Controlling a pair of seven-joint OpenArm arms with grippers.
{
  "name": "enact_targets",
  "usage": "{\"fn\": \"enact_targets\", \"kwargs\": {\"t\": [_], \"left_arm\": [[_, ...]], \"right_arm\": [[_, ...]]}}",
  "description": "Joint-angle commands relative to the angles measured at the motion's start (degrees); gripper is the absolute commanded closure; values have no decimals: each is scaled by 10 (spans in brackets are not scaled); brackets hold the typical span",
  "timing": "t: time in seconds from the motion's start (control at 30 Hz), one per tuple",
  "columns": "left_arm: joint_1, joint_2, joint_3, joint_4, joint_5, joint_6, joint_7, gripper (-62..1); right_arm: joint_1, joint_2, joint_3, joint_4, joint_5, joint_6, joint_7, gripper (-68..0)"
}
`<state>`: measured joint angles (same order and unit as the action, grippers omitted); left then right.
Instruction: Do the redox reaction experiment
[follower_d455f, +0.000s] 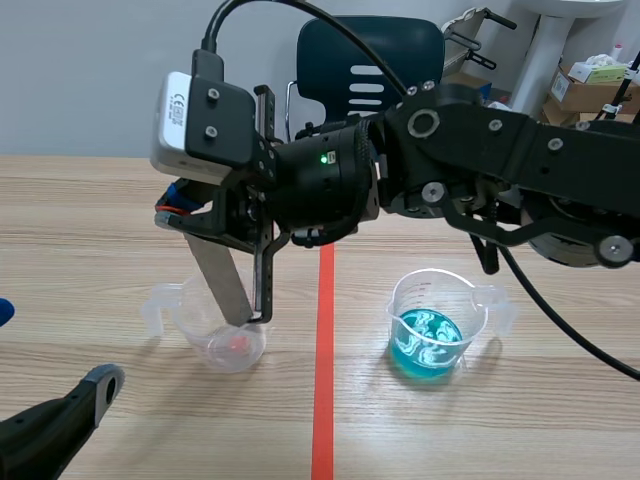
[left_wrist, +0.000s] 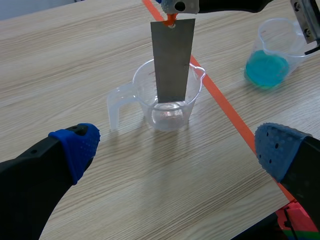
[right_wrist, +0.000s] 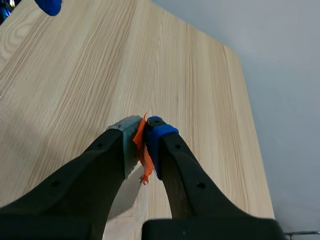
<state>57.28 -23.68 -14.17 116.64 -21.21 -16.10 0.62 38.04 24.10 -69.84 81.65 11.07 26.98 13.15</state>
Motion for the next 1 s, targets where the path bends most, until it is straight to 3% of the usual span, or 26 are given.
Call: {"fn": "enact_targets", "kwargs": {"t": [0.0,0.5,0.73,0.83,0.97], "left_arm": [[-2,0,3,10,-2,1,-6,-623],[-2,0,3,10,-2,1,-6,-623],[-2,0,3,10,-2,1,-6,-623],[-2,0,3,10,-2,1,-6,-623],[-2,0,3,10,-2,1,-6,-623]], "right_arm": [[6,-7,3,5,-1,-4,11,-13],[-64,-55,3,-27,-95,-4,27,-13],[-98,-57,3,-27,-96,-4,29,-18],[-101,-57,3,-27,-96,-4,28,-107],[-103,-54,3,-27,-96,-4,27,-360]]}}
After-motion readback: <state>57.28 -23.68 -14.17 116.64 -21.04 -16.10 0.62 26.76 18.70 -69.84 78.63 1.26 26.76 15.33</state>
